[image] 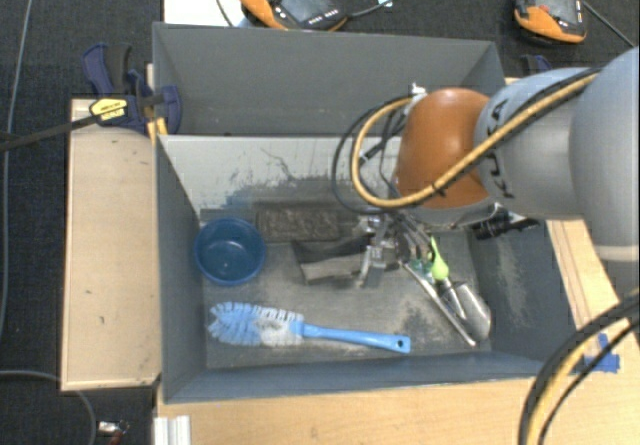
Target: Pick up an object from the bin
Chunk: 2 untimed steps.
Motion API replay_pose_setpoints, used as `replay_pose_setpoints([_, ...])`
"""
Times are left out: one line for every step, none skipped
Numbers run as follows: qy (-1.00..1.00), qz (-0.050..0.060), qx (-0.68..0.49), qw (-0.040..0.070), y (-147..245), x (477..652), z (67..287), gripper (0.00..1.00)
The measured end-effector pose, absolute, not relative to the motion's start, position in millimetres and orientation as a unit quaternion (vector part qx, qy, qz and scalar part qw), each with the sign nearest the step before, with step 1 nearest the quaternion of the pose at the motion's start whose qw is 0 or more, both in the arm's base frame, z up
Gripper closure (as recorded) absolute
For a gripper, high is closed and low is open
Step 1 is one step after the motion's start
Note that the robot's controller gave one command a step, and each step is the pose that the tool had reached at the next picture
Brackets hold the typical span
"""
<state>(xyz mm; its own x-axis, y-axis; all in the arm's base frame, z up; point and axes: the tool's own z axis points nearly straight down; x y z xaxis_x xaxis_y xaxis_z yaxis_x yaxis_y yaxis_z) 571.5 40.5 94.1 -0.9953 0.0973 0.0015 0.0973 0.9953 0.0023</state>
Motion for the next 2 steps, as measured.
replay_pose_setpoints([-0.999, -0.001, -0.049, 0.001, 40.5, 571.4, 100.8, 1.00])
replay_pose_setpoints([-0.999, -0.001, -0.049, 0.003, 40.3, 570.0, 110.8, 1.00])
